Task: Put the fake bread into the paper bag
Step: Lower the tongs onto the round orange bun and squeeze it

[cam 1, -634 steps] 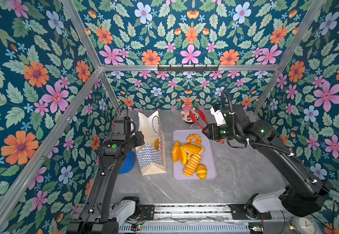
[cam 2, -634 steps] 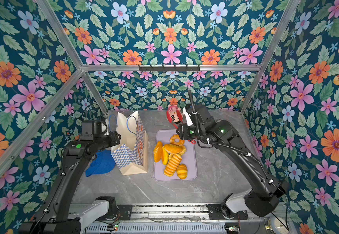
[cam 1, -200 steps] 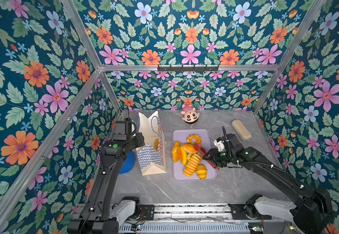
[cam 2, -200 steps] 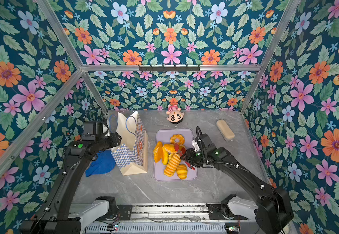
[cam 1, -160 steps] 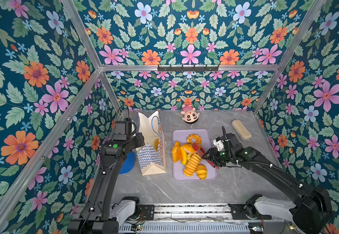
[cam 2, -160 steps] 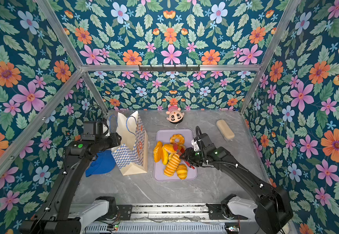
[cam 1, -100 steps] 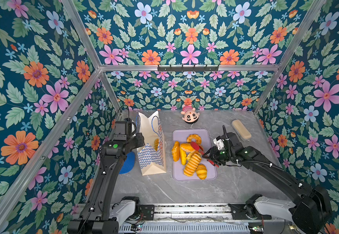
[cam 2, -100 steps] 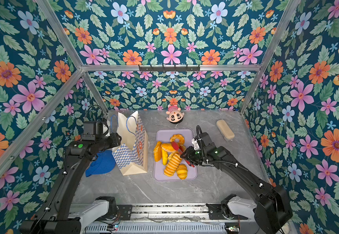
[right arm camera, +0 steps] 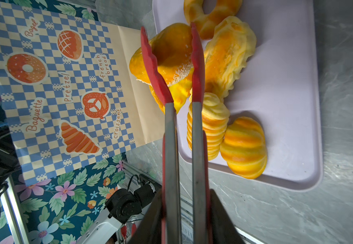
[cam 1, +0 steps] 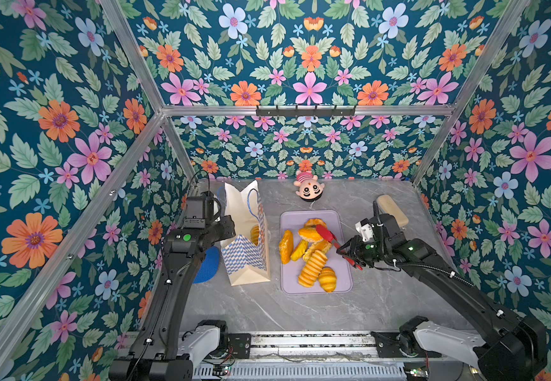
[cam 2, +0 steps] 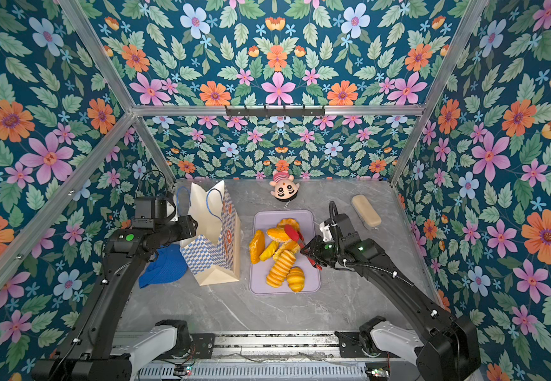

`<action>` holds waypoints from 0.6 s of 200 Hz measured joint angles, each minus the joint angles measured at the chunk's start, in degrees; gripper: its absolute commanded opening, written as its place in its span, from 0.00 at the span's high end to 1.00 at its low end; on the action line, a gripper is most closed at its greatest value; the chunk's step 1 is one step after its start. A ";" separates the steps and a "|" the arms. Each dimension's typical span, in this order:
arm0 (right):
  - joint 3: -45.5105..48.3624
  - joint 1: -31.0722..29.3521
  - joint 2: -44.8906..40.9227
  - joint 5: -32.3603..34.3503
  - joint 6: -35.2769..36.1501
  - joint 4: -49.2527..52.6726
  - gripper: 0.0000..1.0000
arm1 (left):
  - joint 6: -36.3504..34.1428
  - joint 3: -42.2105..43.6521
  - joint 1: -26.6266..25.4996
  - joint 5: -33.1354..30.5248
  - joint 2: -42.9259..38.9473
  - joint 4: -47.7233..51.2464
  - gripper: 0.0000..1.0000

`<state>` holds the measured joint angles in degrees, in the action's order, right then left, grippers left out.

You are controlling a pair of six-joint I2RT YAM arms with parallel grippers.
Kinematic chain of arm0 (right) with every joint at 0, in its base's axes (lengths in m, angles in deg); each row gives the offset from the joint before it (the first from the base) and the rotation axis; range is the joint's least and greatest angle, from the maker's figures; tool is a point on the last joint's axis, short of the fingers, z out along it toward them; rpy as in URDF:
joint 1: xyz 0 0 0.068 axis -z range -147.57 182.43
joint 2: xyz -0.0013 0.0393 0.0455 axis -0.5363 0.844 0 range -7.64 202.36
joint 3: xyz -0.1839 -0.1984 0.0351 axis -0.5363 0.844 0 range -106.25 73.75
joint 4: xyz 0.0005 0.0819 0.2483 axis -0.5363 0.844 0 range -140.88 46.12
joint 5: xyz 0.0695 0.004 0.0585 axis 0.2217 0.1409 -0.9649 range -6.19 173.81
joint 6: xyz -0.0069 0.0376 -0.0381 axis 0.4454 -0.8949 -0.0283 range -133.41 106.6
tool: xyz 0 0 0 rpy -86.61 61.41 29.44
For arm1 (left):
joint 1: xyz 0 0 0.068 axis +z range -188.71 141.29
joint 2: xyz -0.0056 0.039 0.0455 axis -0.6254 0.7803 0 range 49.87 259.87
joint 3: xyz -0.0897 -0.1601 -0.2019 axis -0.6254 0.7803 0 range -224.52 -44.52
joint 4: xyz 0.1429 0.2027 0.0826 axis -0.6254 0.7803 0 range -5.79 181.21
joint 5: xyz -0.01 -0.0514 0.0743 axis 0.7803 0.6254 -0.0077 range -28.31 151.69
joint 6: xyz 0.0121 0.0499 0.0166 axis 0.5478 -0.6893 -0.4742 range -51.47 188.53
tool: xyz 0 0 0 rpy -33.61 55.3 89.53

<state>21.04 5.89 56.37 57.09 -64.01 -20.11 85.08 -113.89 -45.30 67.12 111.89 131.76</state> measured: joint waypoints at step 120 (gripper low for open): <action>-11.93 0.72 0.24 2.32 5.09 7.39 0.70 | 0.00 -3.08 0.00 -0.92 -1.40 3.58 0.43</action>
<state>9.10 6.61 56.61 59.41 -58.92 -12.73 85.08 -116.97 -45.30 66.21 110.49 135.34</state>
